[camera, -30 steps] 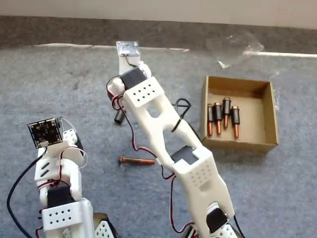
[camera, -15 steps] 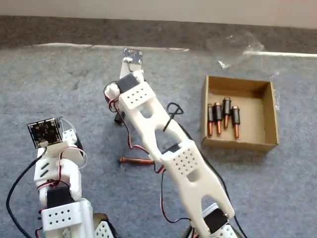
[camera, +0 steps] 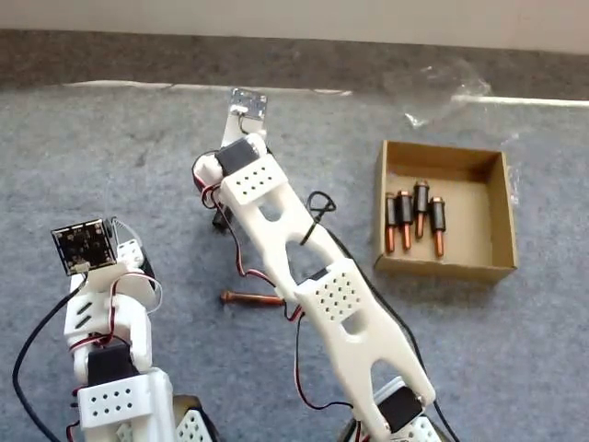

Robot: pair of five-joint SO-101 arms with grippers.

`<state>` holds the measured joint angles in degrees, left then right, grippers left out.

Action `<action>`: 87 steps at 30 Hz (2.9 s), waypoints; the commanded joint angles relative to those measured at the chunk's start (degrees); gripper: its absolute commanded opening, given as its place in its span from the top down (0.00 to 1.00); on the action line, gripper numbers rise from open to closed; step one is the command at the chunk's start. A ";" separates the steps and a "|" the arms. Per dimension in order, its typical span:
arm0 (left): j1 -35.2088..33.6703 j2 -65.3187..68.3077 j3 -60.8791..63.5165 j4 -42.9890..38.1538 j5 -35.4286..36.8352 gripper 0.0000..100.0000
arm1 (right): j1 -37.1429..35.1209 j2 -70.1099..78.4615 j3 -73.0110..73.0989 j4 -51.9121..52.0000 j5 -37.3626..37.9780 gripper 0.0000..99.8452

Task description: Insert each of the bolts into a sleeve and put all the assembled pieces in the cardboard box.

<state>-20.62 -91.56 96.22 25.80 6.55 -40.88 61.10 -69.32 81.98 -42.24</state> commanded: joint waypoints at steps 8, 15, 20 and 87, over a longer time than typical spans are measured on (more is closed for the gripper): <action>-0.57 0.13 1.45 0.26 -0.44 0.96 | -0.66 -1.10 -2.68 1.01 -4.04 0.88; -0.57 0.13 1.45 0.26 -0.44 0.96 | -0.84 -1.01 -2.59 1.36 -4.13 0.88; -0.57 0.13 1.45 0.26 -0.44 0.96 | -0.75 -0.22 -2.59 1.45 -7.38 0.88; -0.31 0.13 1.45 0.00 -0.44 0.96 | 13.23 -13.93 -6.55 19.12 32.88 1.00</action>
<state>-20.62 -91.56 96.22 25.80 6.55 -28.66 56.62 -81.54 100.00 -10.24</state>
